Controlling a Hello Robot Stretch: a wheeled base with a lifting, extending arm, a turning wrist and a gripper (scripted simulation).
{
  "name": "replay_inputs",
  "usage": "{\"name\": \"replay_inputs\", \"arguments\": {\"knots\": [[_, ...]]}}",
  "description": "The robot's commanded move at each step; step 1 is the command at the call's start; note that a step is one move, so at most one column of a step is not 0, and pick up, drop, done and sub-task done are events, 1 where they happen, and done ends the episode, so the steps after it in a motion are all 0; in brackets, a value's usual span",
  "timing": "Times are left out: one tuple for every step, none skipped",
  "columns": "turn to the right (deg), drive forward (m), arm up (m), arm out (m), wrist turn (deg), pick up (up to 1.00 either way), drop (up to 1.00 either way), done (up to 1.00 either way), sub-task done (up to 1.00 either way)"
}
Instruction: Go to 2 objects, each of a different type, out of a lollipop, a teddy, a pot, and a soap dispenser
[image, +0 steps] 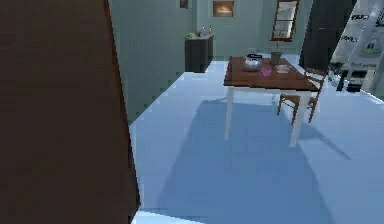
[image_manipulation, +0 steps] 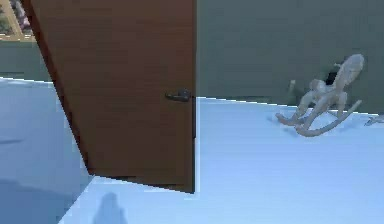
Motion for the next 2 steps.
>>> {"name": "replay_inputs", "arguments": {"knots": [[0.0, 1.00, 0.00, 0.00, 0.0, 0.00, 0.00, 0.00, 0.00], [9.0, 0.00, 0.00, 0.00, 0.0, 0.00, 0.00, 0.00, 0.00]]}}
